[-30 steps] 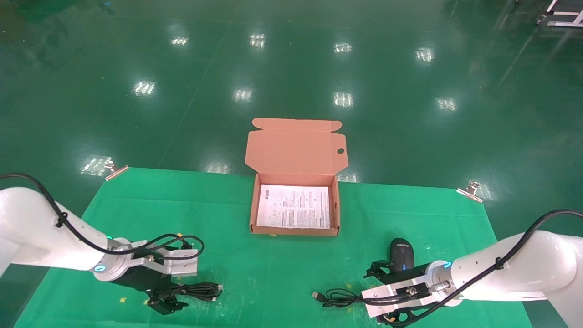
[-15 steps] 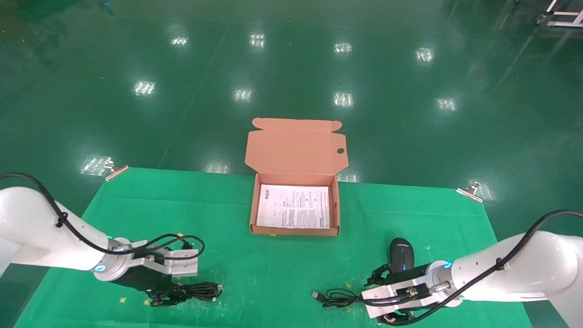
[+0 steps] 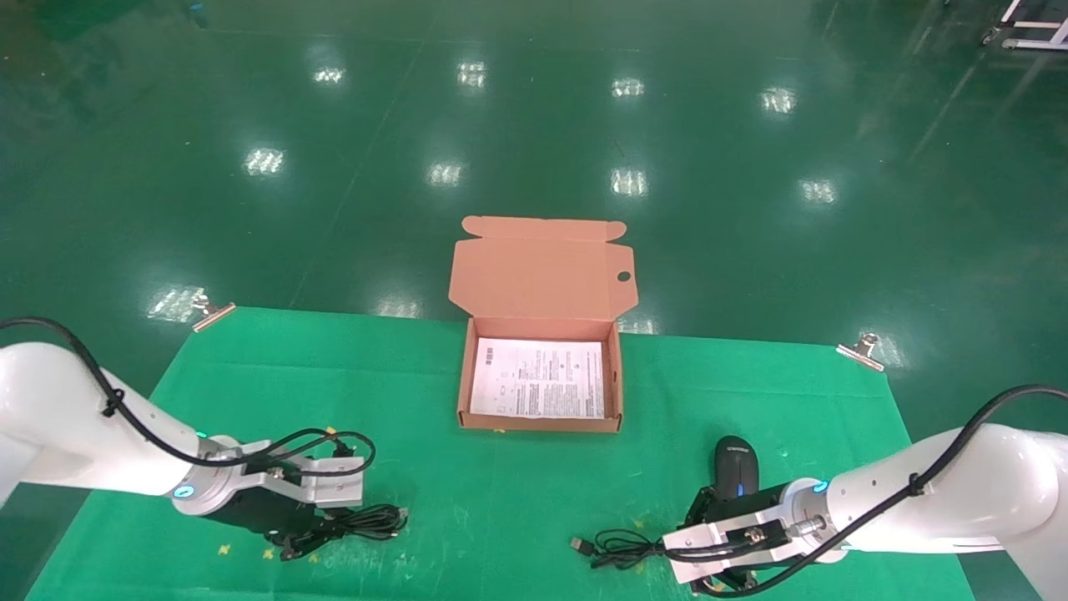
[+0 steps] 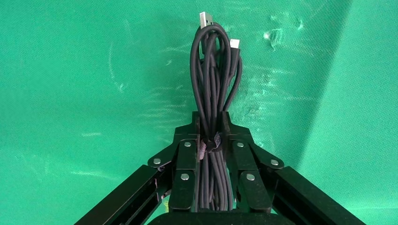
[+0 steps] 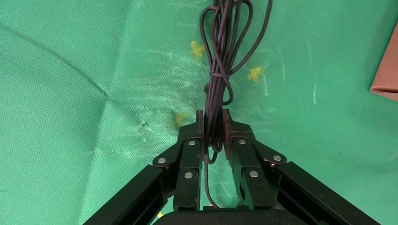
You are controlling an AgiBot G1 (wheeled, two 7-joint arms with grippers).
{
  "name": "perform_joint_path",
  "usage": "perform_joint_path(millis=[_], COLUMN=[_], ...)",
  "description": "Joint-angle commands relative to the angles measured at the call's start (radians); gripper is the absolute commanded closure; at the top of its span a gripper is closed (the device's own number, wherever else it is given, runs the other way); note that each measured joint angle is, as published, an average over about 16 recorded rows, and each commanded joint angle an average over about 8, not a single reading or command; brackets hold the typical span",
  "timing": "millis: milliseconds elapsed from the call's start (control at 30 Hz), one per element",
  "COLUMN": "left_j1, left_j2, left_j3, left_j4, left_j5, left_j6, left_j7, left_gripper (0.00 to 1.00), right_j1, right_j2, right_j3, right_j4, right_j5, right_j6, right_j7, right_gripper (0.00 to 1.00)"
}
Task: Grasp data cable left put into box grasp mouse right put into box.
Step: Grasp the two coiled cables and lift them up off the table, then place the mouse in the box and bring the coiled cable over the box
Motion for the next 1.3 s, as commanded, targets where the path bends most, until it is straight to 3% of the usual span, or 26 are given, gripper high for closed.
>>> perform_joint_path(millis=[33, 200, 333, 500, 633, 867, 1100, 1300], left_j1=[0.0, -0.009, -0.045, -0.099, -0.121, -0.148, -0.187, -0.206], left_j2=[0.0, -0.01, -0.04, -0.094, -0.129, -0.127, -0.068, -0.042], left_j3=[0.0, -0.004, -0.014, -0.027, -0.038, -0.058, -0.069, -0.071], left_j4=[0.0, -0.008, -0.051, -0.203, -0.37, -0.561, -0.606, -0.61], left_j5=[0.0, -0.003, -0.01, 0.005, 0.039, 0.132, 0.216, 0.261], left_j6=[0.0, 0.003, 0.011, -0.013, -0.067, -0.162, -0.223, -0.244], left_j7=[0.0, 0.004, 0.016, 0.026, -0.013, -0.172, -0.297, -0.343], left_gripper=[1.0, 1.0, 1.0, 1.0, 1.0, 1.0, 1.0, 1.0], right_j1=[0.0, 0.008, 0.033, 0.08, 0.139, 0.266, 0.376, 0.445], right_j2=[0.0, 0.013, 0.073, 0.178, 0.206, 0.1, -0.069, -0.163], right_j3=[0.0, 0.009, 0.047, 0.12, 0.167, 0.224, 0.266, 0.269], right_j4=[0.0, 0.01, 0.072, 0.224, 0.32, 0.303, 0.097, -0.068], right_j5=[0.0, 0.006, 0.039, 0.081, 0.081, 0.116, 0.201, 0.232], right_j6=[0.0, 0.002, 0.011, 0.043, 0.09, 0.178, 0.259, 0.256], right_j7=[0.0, 0.004, 0.029, 0.106, 0.164, 0.159, 0.01, -0.116], right_gripper=[1.0, 1.0, 1.0, 1.0, 1.0, 1.0, 1.0, 1.0])
